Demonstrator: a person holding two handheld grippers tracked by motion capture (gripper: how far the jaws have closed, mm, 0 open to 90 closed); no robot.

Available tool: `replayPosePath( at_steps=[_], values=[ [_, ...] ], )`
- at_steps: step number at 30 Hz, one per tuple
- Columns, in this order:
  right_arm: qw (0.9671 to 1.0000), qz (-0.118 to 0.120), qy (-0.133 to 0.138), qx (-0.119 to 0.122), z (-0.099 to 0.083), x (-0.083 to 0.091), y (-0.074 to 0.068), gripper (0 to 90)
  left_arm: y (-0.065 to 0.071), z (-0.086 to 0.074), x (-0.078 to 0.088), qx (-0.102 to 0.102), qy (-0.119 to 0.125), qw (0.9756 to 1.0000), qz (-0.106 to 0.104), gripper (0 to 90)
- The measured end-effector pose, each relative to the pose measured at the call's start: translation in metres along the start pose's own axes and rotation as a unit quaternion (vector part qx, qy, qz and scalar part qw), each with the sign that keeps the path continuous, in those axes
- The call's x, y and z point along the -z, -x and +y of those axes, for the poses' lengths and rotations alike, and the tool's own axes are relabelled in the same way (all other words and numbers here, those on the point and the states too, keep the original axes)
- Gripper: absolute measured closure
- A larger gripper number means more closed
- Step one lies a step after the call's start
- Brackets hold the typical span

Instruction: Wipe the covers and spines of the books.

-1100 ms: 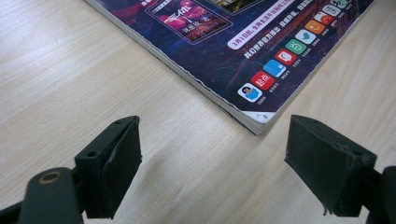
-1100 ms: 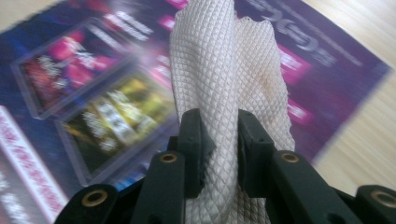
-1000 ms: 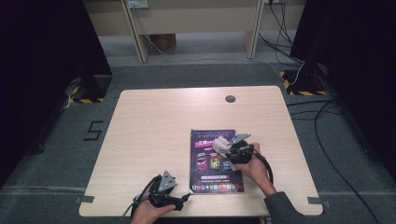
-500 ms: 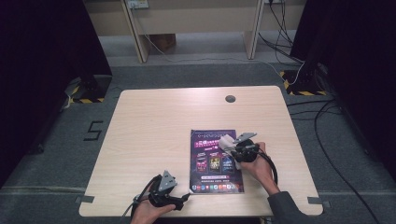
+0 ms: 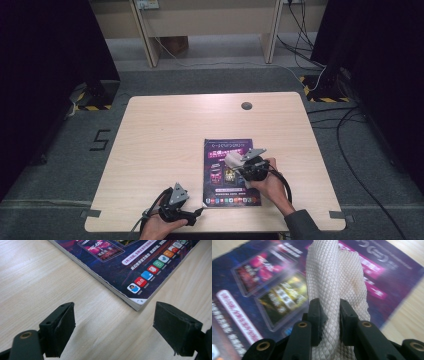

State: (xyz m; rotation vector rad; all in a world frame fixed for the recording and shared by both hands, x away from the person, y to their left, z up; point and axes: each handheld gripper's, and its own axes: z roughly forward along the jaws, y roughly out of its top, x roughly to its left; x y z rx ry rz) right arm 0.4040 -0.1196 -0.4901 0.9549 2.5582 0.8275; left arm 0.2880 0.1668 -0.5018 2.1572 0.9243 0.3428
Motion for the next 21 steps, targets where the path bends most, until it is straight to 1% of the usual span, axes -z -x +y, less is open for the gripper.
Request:
replayPosePath(
  at_steps=[2, 7, 9, 10, 15, 16, 17, 20, 21],
  values=[
    [1.0000, 0.006, 0.001, 0.007, 0.003, -0.002, -0.007, 75.0, -0.001, -0.001, 0.000, 0.003, -0.002, 1.0000, 0.002, 16.8],
    [0.9992, 0.020, 0.004, 0.034, 0.010, -0.006, -0.027, 75.1, -0.003, -0.001, 0.003, 0.008, -0.005, 0.9999, 0.005, 16.4],
    [0.9989, 0.029, 0.003, 0.037, 0.012, -0.008, -0.034, 75.1, -0.004, -0.002, 0.004, 0.008, -0.002, 0.9999, 0.006, 16.4],
    [0.9986, 0.033, 0.004, 0.042, 0.014, -0.008, -0.037, 75.1, -0.005, -0.002, 0.005, 0.009, -0.002, 0.9999, 0.006, 16.4],
    [0.9972, 0.047, 0.006, 0.057, 0.018, -0.011, -0.054, 75.0, -0.007, -0.004, 0.006, 0.015, -0.004, 0.9999, 0.008, 16.2],
    [0.9966, 0.052, 0.006, 0.063, 0.019, -0.011, -0.057, 75.1, -0.008, -0.005, 0.006, 0.016, -0.003, 0.9998, 0.008, 16.2],
    [0.9964, 0.053, 0.007, 0.065, 0.019, -0.012, -0.059, 75.0, -0.009, -0.005, 0.007, 0.017, -0.004, 0.9998, 0.009, 16.2],
    [0.9955, 0.066, 0.008, 0.068, 0.021, -0.013, -0.068, 75.0, -0.011, -0.006, 0.010, 0.020, -0.002, 0.9997, 0.011, 16.2],
    [0.9948, 0.069, 0.008, 0.074, 0.021, -0.012, -0.071, 74.9, -0.011, -0.006, 0.011, 0.020, 0.000, 0.9997, 0.012, 16.2]
  ],
)
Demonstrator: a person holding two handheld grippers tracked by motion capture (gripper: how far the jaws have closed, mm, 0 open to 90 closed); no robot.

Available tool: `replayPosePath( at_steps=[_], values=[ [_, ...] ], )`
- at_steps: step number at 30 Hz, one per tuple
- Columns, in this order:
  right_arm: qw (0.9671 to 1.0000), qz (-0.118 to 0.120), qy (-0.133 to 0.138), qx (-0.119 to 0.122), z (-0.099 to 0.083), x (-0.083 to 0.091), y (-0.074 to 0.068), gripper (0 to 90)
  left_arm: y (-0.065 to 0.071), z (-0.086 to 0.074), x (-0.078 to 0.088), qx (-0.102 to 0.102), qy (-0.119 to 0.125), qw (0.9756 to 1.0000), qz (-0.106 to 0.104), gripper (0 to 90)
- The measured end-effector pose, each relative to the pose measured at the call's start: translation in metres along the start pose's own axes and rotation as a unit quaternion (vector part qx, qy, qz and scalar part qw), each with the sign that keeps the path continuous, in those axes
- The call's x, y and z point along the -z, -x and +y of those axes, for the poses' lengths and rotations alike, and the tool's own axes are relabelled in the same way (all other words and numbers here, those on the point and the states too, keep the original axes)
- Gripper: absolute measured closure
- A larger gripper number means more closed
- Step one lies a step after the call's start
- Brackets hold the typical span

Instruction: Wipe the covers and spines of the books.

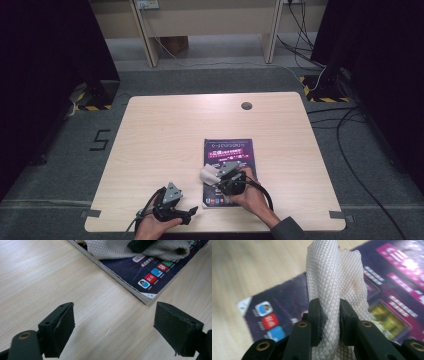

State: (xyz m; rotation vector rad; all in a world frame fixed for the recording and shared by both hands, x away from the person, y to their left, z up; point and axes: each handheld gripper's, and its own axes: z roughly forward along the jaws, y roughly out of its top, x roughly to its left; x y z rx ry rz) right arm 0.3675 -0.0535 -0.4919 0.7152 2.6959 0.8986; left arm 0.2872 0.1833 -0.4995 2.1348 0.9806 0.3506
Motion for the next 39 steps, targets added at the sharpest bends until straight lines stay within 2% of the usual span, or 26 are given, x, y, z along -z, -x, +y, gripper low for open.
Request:
replayPosePath(
  at_steps=[2, 6, 8, 16, 18, 19, 24, 27, 28, 34, 39],
  values=[
    [0.9999, 0.011, 0.001, -0.001, 0.001, -0.001, -0.004, 74.7, -0.001, -0.001, 0.001, 0.001, -0.001, 1.0000, 0.001, 16.2],
    [0.9998, 0.017, 0.000, 0.011, 0.004, -0.003, -0.014, 74.8, 0.000, -0.002, 0.003, -0.002, 0.000, 1.0000, -0.002, 16.2],
    [0.9997, 0.021, 0.000, 0.009, 0.005, -0.003, -0.016, 74.8, 0.000, -0.002, 0.003, -0.002, 0.000, 1.0000, -0.002, 16.2],
    [0.9985, 0.044, 0.000, 0.032, 0.007, -0.004, -0.032, 74.7, 0.001, -0.006, 0.011, 0.002, 0.007, 1.0000, 0.000, 16.0],
    [0.9984, 0.044, 0.002, 0.036, 0.007, -0.004, -0.033, 74.7, 0.000, -0.007, 0.011, 0.002, 0.007, 1.0000, -0.001, 16.0],
    [0.9983, 0.051, 0.002, 0.027, 0.006, -0.004, -0.031, 74.7, 0.000, -0.007, 0.011, 0.002, 0.006, 1.0000, 0.000, 16.0],
    [0.9989, 0.037, 0.002, 0.029, 0.004, -0.002, -0.025, 74.8, -0.001, -0.007, 0.011, 0.002, 0.004, 1.0000, 0.001, 16.0],
    [0.9991, 0.037, -0.002, 0.019, 0.002, 0.000, -0.027, 74.8, -0.001, -0.006, 0.011, 0.005, 0.009, 0.9999, 0.002, 16.0],
    [0.9990, 0.035, -0.001, 0.028, 0.002, 0.000, -0.028, 74.8, -0.001, -0.007, 0.011, 0.005, 0.008, 1.0000, 0.002, 15.9],
    [0.9976, 0.057, -0.001, 0.041, -0.001, 0.003, -0.043, 74.8, -0.001, -0.005, 0.014, 0.004, 0.011, 0.9999, -0.002, 15.9],
    [0.9963, 0.063, -0.002, 0.058, -0.001, 0.004, -0.055, 73.9, 0.000, -0.007, 0.015, 0.006, 0.015, 0.9999, -0.004, 15.7]
  ],
)
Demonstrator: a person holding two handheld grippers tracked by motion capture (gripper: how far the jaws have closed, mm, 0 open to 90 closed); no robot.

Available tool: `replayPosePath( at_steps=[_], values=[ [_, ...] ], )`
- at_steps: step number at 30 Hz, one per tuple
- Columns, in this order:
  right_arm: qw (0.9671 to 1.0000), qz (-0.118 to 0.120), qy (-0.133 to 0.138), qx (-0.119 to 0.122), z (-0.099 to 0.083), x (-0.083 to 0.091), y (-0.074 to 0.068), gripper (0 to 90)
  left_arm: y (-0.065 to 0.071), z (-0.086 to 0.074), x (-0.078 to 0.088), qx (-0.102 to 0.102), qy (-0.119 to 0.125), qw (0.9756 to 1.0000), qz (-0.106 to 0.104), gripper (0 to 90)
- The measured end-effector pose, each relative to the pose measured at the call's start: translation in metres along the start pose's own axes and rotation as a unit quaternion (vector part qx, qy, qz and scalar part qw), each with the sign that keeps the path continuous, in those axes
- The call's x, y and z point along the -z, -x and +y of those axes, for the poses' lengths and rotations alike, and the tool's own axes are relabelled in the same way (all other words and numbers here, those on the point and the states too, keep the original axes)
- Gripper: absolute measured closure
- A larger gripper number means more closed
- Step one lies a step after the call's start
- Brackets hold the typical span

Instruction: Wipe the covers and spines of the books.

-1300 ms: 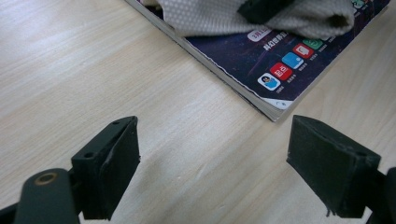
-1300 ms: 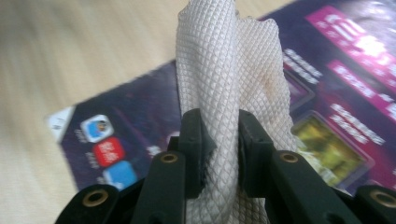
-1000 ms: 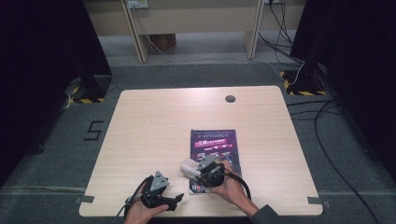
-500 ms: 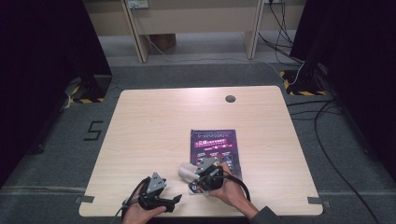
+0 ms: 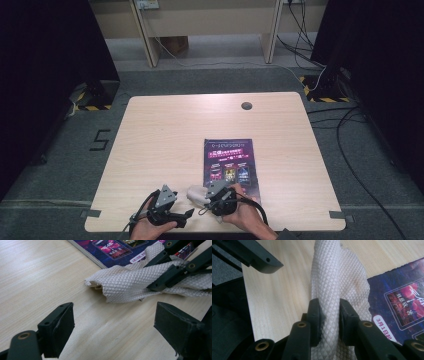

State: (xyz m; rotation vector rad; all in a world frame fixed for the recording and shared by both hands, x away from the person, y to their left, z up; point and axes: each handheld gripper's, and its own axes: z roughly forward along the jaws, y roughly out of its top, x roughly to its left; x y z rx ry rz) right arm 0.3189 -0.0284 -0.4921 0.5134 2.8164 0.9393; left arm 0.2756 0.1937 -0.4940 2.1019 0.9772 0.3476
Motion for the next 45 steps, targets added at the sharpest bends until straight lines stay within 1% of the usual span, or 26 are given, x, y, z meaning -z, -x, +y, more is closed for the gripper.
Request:
replayPosePath(
  at_steps=[4, 5, 6, 7, 9, 11, 13, 15, 18, 21, 24, 25, 27, 28, 31, 35, 37, 40, 42, 45],
  values=[
    [1.0000, 0.005, 0.001, -0.004, 0.000, 0.000, 0.001, 74.5, 0.000, 0.000, 0.001, 0.002, 0.002, 1.0000, 0.002, 15.7],
    [1.0000, 0.003, 0.001, -0.006, 0.000, 0.001, 0.002, 74.8, -0.001, -0.001, 0.001, 0.000, -0.001, 1.0000, 0.003, 15.7],
    [1.0000, 0.004, 0.000, -0.002, 0.000, 0.002, 0.004, 75.2, -0.001, -0.001, 0.001, -0.001, -0.003, 1.0000, 0.004, 15.7],
    [1.0000, -0.003, -0.002, -0.004, -0.001, 0.002, 0.006, 75.4, -0.001, -0.001, 0.001, -0.001, -0.003, 1.0000, 0.003, 15.7],
    [0.9999, -0.005, -0.001, -0.013, -0.002, 0.003, 0.011, 75.4, -0.001, 0.000, 0.001, 0.002, 0.001, 1.0000, 0.003, 15.7],
    [0.9997, -0.004, 0.001, -0.023, -0.003, 0.003, 0.014, 75.4, -0.001, -0.001, 0.000, 0.000, -0.001, 1.0000, 0.004, 15.7],
    [0.9998, -0.009, 0.001, -0.016, -0.002, 0.002, 0.012, 75.6, -0.001, -0.001, 0.000, -0.001, -0.002, 1.0000, 0.003, 15.7],
    [0.9999, -0.005, 0.002, -0.011, 0.001, -0.001, 0.007, 75.6, -0.002, 0.001, 0.001, 0.000, 0.000, 1.0000, 0.005, 15.7],
    [1.0000, 0.000, 0.002, 0.009, 0.007, -0.005, -0.001, 75.7, -0.002, 0.000, 0.001, 0.002, 0.001, 1.0000, 0.006, 15.7],
    [0.9999, 0.000, 0.002, 0.011, 0.009, -0.006, -0.003, 75.6, -0.002, 0.000, 0.001, 0.001, 0.001, 1.0000, 0.005, 15.7],
    [1.0000, 0.008, 0.006, 0.001, 0.007, -0.006, -0.001, 75.6, -0.001, 0.000, 0.001, -0.001, 0.001, 1.0000, 0.004, 15.7],
    [0.9999, 0.009, 0.005, 0.001, 0.007, -0.006, 0.001, 75.6, -0.001, 0.000, 0.001, -0.002, 0.001, 1.0000, 0.003, 15.7],
    [1.0000, 0.006, 0.005, -0.002, 0.006, -0.005, 0.003, 75.6, -0.001, 0.000, 0.001, -0.003, -0.002, 1.0000, 0.003, 15.7],
    [0.9999, 0.006, 0.005, -0.008, 0.006, -0.004, 0.004, 75.5, -0.001, 0.000, 0.001, -0.002, -0.001, 1.0000, 0.003, 15.7],
    [0.9999, -0.003, 0.004, -0.016, 0.001, -0.001, 0.012, 75.6, -0.001, 0.000, 0.001, 0.001, 0.002, 1.0000, 0.004, 15.7],
    [0.9993, -0.016, 0.003, -0.033, -0.009, 0.007, 0.022, 75.6, -0.002, 0.000, 0.001, 0.000, 0.000, 1.0000, 0.004, 15.7],
    [0.9990, -0.025, 0.001, -0.037, -0.013, 0.010, 0.027, 75.6, -0.002, 0.000, 0.000, 0.000, -0.001, 1.0000, 0.004, 15.7],
    [0.9983, -0.032, 0.003, -0.049, -0.020, 0.015, 0.032, 75.6, -0.002, -0.001, 0.001, 0.000, 0.000, 1.0000, 0.004, 15.7],
    [0.9979, -0.039, 0.002, -0.051, -0.024, 0.018, 0.033, 75.5, -0.002, 0.000, 0.000, 0.000, 0.000, 1.0000, 0.004, 15.7],
    [0.9974, -0.044, 0.001, -0.057, -0.030, 0.023, 0.035, 75.6, -0.002, -0.001, 0.000, 0.000, -0.001, 1.0000, 0.005, 15.7]
  ],
)
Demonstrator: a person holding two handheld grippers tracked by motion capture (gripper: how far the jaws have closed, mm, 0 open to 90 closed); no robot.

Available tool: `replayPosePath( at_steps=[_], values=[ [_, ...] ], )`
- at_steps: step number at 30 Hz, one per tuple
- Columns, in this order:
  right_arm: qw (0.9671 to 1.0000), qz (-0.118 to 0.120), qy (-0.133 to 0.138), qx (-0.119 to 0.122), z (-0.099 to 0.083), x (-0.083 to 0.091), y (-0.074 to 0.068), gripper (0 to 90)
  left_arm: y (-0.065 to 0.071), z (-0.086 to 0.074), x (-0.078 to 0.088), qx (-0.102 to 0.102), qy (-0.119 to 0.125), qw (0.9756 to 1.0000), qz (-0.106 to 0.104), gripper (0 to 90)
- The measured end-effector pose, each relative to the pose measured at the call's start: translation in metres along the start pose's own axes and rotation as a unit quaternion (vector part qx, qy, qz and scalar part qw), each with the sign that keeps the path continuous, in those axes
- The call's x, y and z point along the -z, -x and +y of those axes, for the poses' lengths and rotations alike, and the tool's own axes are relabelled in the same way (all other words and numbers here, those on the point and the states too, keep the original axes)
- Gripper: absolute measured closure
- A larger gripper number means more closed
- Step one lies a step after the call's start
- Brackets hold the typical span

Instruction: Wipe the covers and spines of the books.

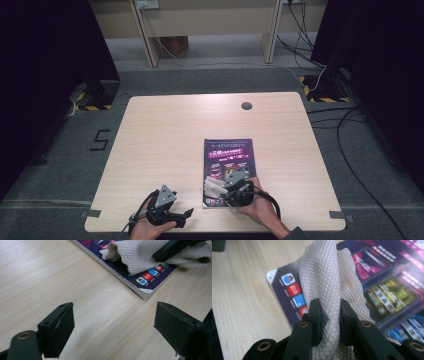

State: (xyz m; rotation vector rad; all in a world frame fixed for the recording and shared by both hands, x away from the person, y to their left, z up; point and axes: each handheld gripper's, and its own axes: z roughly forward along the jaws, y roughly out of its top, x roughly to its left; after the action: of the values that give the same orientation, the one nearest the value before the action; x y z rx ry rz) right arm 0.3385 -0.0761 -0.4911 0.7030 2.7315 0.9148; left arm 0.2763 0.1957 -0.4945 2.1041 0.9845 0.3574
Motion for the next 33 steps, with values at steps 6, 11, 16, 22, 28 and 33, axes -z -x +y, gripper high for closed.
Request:
replayPosePath(
  at_steps=[6, 11, 16, 22, 28, 33],
  values=[
    [0.9997, -0.016, 0.000, -0.016, -0.014, 0.011, 0.011, 75.6, 0.000, 0.000, -0.001, 0.001, 0.000, 1.0000, 0.000, 15.7],
    [0.9991, -0.029, 0.001, -0.031, -0.026, 0.020, 0.021, 75.6, 0.000, 0.002, -0.004, 0.004, -0.001, 1.0000, 0.004, 15.7],
    [0.9984, -0.040, 0.003, -0.041, -0.034, 0.026, 0.024, 75.5, 0.001, 0.008, -0.013, 0.009, 0.005, 0.9999, 0.004, 15.7],
    [0.9982, -0.042, 0.004, -0.043, -0.040, 0.031, 0.024, 75.5, 0.004, 0.018, -0.025, 0.003, 0.006, 1.0000, -0.001, 15.7],
    [0.9975, -0.048, 0.006, -0.053, -0.049, 0.036, 0.023, 75.5, 0.010, 0.027, -0.045, -0.004, 0.002, 1.0000, -0.005, 15.7],
    [0.9970, -0.052, 0.009, -0.056, -0.053, 0.039, 0.026, 75.4, 0.015, 0.035, -0.057, -0.018, -0.003, 0.9998, -0.005, 15.9]
  ],
)
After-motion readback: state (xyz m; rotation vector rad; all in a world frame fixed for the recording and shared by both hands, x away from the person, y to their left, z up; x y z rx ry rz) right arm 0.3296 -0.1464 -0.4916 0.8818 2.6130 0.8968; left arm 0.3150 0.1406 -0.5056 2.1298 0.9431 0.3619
